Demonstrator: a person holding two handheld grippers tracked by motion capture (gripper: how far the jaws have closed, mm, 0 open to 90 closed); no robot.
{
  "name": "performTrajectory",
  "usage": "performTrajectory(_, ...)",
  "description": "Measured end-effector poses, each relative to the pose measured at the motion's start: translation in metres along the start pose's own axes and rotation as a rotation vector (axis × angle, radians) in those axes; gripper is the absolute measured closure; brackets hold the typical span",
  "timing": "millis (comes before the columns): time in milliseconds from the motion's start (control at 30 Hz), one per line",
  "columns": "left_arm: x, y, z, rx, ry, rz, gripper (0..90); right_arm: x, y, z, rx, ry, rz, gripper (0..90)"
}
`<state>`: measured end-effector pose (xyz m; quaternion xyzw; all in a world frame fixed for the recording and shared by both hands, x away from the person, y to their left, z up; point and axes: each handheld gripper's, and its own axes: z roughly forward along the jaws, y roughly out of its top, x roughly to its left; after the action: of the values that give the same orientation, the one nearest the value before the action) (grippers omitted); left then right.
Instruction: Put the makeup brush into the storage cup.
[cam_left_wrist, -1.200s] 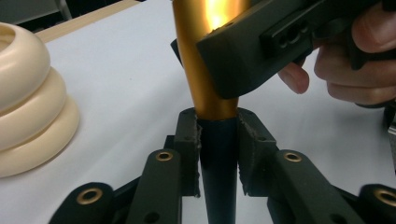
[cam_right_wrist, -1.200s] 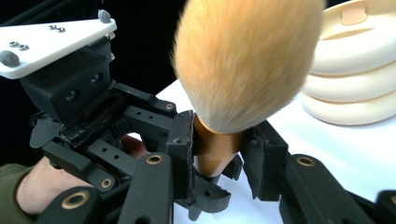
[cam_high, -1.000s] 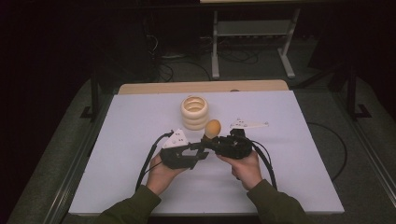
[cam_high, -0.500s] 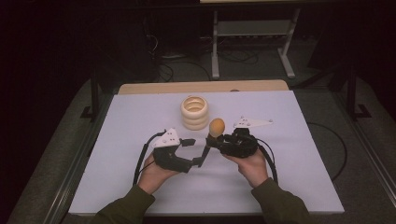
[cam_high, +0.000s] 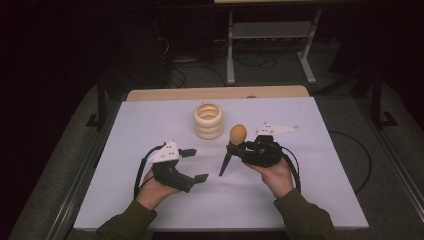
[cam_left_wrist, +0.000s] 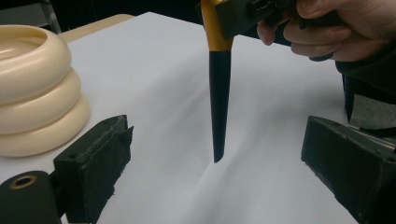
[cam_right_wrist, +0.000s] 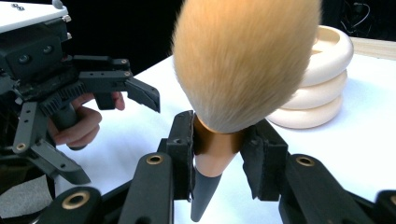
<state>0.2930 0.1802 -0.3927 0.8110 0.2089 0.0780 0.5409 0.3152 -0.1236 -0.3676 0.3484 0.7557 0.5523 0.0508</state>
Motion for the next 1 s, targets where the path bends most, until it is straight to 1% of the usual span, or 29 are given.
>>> performTrajectory(33, 0.0, 0.0, 0.0, 0.0, 0.0, 0.0, 4.8, 0.0, 0.0, 0.0, 0.0, 0.0, 0.0, 65.1)
performTrajectory(67, 0.001, -0.002, -0.003, -0.002, 0.005, -0.004, 4.8, 0.0, 0.0, -0.001, 0.002, -0.001, -0.001, 65.1)
performTrajectory(100, 0.001, -0.003, -0.005, 0.0, 0.006, -0.005, 2.2, 0.0, 0.001, -0.002, 0.002, -0.003, -0.009, 65.1)
performTrajectory(267, 0.002, -0.008, -0.013, -0.016, 0.016, -0.005, 2.1, -0.002, 0.002, -0.004, 0.001, -0.011, -0.021, 65.1)
performTrajectory(300, 0.002, -0.009, -0.015, -0.011, 0.02, -0.003, 2.1, -0.002, 0.003, -0.005, 0.003, -0.012, -0.02, 65.1)
performTrajectory(333, 0.002, -0.011, -0.016, -0.015, 0.022, -0.007, 1.1, -0.002, 0.004, -0.006, 0.004, -0.014, -0.019, 65.1)
performTrajectory(367, 0.003, -0.012, -0.017, -0.01, 0.026, -0.008, 0.0, -0.002, 0.004, -0.006, 0.003, -0.017, -0.026, 65.1)
performTrajectory(400, 0.003, -0.014, -0.019, -0.007, 0.028, -0.007, 0.0, -0.002, 0.005, -0.007, 0.006, -0.018, -0.022, 65.1)
performTrajectory(500, 0.004, -0.019, -0.024, -0.018, 0.036, -0.02, 0.0, -0.003, 0.008, -0.007, 0.005, -0.021, -0.037, 65.1)
performTrajectory(533, 0.004, -0.021, -0.027, -0.02, 0.038, -0.018, 0.0, -0.003, 0.009, -0.008, 0.002, -0.02, -0.034, 65.1)
performTrajectory(600, 0.004, -0.023, -0.029, -0.024, 0.04, -0.023, 0.0, -0.003, 0.01, -0.008, 0.002, -0.021, -0.044, 65.1)
performTrajectory(667, 0.005, -0.029, -0.035, -0.027, 0.056, -0.024, 0.0, -0.005, 0.013, -0.007, 0.009, -0.03, -0.052, 65.1)
performTrajectory(700, 0.005, -0.03, -0.036, -0.033, 0.059, -0.027, 0.0, -0.005, 0.013, -0.007, 0.012, -0.032, -0.054, 65.1)
performTrajectory(733, 0.006, -0.031, -0.038, -0.03, 0.063, -0.021, 0.0, -0.006, 0.014, -0.007, 0.012, -0.033, -0.053, 65.1)
performTrajectory(967, 0.005, -0.038, -0.048, -0.051, 0.084, -0.045, 0.0, -0.007, 0.024, -0.003, 0.004, -0.032, -0.07, 65.1)
performTrajectory(1000, 0.005, -0.039, -0.049, -0.045, 0.085, -0.041, 0.0, -0.007, 0.025, -0.002, 0.007, -0.029, -0.069, 65.1)
